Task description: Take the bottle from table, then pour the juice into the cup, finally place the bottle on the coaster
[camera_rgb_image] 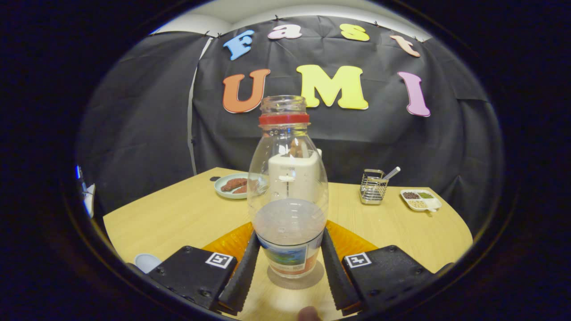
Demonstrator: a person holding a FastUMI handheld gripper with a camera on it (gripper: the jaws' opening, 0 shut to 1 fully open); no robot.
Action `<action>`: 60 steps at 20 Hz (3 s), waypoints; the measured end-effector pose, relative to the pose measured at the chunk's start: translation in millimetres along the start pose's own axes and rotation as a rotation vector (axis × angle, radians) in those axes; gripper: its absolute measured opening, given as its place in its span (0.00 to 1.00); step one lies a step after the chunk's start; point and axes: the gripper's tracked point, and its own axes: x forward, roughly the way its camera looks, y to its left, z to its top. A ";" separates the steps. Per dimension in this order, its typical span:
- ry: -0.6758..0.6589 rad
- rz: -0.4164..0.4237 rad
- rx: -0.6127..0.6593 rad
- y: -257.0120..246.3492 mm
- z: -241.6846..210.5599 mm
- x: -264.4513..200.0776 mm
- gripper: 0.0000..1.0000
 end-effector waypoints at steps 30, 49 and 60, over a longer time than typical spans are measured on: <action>-0.268 -0.117 -0.038 -7.8 124.2 -134.6 1.00; -0.361 -0.298 -0.032 -29.0 141.5 -416.5 1.00; -0.368 -0.340 -0.023 -32.7 117.8 -449.6 1.00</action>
